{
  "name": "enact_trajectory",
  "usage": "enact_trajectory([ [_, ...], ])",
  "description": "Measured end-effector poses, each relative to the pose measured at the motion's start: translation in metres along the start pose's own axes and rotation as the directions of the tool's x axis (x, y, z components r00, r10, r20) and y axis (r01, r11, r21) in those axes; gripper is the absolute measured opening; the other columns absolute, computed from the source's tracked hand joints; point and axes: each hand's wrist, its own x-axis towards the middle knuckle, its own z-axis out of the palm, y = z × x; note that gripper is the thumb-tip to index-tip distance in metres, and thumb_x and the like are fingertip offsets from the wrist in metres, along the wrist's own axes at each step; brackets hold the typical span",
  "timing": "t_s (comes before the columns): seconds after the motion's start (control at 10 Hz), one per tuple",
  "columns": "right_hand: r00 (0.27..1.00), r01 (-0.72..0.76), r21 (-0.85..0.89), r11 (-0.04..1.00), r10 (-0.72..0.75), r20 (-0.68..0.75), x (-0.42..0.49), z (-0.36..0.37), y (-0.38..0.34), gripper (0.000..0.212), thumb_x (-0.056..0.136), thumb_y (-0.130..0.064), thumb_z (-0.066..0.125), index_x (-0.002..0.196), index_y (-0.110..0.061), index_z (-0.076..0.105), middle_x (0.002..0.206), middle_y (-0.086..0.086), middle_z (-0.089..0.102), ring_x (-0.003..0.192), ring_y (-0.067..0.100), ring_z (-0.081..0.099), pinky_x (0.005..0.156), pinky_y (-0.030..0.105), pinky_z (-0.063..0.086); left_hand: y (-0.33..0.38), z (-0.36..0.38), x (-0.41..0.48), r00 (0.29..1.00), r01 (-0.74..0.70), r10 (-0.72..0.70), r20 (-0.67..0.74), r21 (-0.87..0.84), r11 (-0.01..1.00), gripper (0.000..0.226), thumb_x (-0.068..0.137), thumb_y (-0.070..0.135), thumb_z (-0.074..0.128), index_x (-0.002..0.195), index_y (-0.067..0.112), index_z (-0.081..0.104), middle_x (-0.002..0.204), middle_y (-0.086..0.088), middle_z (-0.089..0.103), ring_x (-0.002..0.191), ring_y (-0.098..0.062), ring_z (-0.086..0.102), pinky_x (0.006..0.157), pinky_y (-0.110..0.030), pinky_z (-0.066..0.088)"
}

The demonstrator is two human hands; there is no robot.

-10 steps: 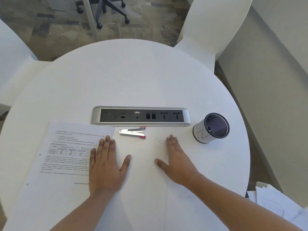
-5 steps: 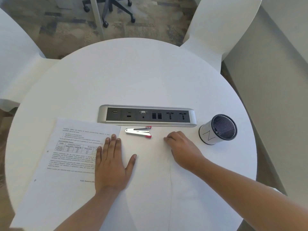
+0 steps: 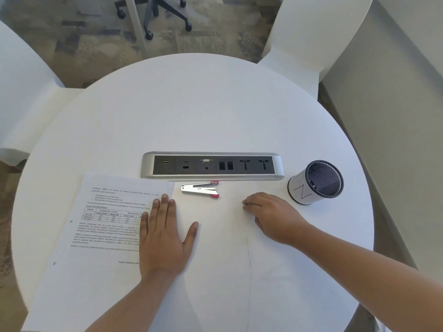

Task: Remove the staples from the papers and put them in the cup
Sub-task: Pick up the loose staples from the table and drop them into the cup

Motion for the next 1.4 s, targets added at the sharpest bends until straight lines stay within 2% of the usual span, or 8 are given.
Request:
enact_trajectory([
  [0.1,0.961,-0.244,0.138,0.96,0.259,-0.097,-0.001,-0.009,0.007,0.04,0.079,0.004,0.057,0.113,-0.01,0.07,0.116,0.004,0.071,0.104,0.026,0.065,0.088,0.034,0.054,0.0,0.001,0.0,1.0,0.001,-0.001,-0.002,-0.002,1.0,0.084,0.093,0.067,0.025,0.155,0.011,0.028,0.167,-0.002,0.021,0.155,-0.019,0.013,0.126,-0.044,0.009],
  [0.2,0.886,-0.429,0.233,0.873,0.456,-0.077,0.003,-0.01,0.015,0.036,0.084,0.0,0.055,0.117,-0.009,0.068,0.113,0.006,0.068,0.101,0.027,0.065,0.086,0.035,0.053,0.0,0.002,0.0,1.0,0.002,-0.002,0.0,0.005,1.0,0.084,0.092,0.067,0.025,0.155,0.011,0.028,0.166,-0.002,0.021,0.155,-0.02,0.014,0.126,-0.044,0.009],
  [0.4,0.903,-0.427,0.099,0.899,0.417,0.106,0.007,-0.006,-0.003,0.038,0.09,-0.031,0.06,0.126,-0.02,0.059,0.117,0.002,0.056,0.107,0.025,0.052,0.088,0.038,0.05,0.0,0.001,0.0,1.0,0.002,-0.002,-0.007,0.013,1.0,0.084,0.092,0.066,0.026,0.154,0.01,0.029,0.166,-0.003,0.023,0.155,-0.021,0.016,0.125,-0.045,0.01],
  [0.6,0.947,-0.315,0.042,0.948,0.31,0.085,0.002,0.008,-0.013,0.018,0.092,-0.014,0.052,0.106,-0.012,0.064,0.1,0.005,0.058,0.09,0.028,0.054,0.07,0.042,0.053,0.0,0.002,0.0,1.0,-0.001,0.001,-0.01,0.014,1.0,0.083,0.092,0.065,0.027,0.154,0.01,0.03,0.166,-0.004,0.023,0.154,-0.021,0.016,0.125,-0.046,0.011],
  [0.8,0.935,-0.339,-0.015,0.941,0.338,0.109,0.012,0.009,-0.021,0.018,0.078,0.008,0.05,0.081,-0.006,0.061,0.08,0.009,0.053,0.065,0.029,0.047,0.054,0.038,0.043,0.0,0.002,0.0,1.0,0.001,-0.001,-0.007,0.016,1.0,0.083,0.092,0.066,0.026,0.154,0.01,0.03,0.166,-0.003,0.023,0.154,-0.021,0.016,0.125,-0.047,0.013],
  [1.1,0.879,-0.457,-0.016,0.889,0.454,0.144,0.034,0.005,-0.022,0.021,0.072,0.002,0.052,0.082,-0.011,0.065,0.081,0.007,0.064,0.07,0.028,0.059,0.065,0.038,0.054,0.0,0.002,0.0,1.0,-0.001,0.001,-0.015,0.012,1.0,0.083,0.092,0.065,0.028,0.153,0.009,0.031,0.166,-0.003,0.024,0.154,-0.021,0.017,0.125,-0.045,0.011],
  [1.2,0.867,-0.483,0.012,0.876,0.476,0.151,0.034,0.002,-0.022,0.017,0.07,-0.002,0.055,0.08,-0.011,0.066,0.08,0.006,0.068,0.074,0.028,0.062,0.066,0.036,0.055,0.001,0.002,0.0,1.0,-0.001,0.001,-0.014,0.013,1.0,0.082,0.092,0.065,0.028,0.153,0.01,0.031,0.165,-0.003,0.024,0.154,-0.021,0.017,0.125,-0.045,0.011],
  [1.4,0.71,-0.676,0.443,0.589,0.681,0.178,0.028,-0.015,-0.018,0.012,0.064,-0.008,0.069,0.062,-0.019,0.066,0.069,-0.006,0.068,0.065,0.014,0.063,0.05,0.021,0.046,0.001,0.001,-0.001,1.0,0.001,-0.001,-0.012,0.018,1.0,0.083,0.092,0.066,0.027,0.154,0.01,0.03,0.166,-0.002,0.023,0.154,-0.02,0.015,0.125,-0.045,0.01],
])
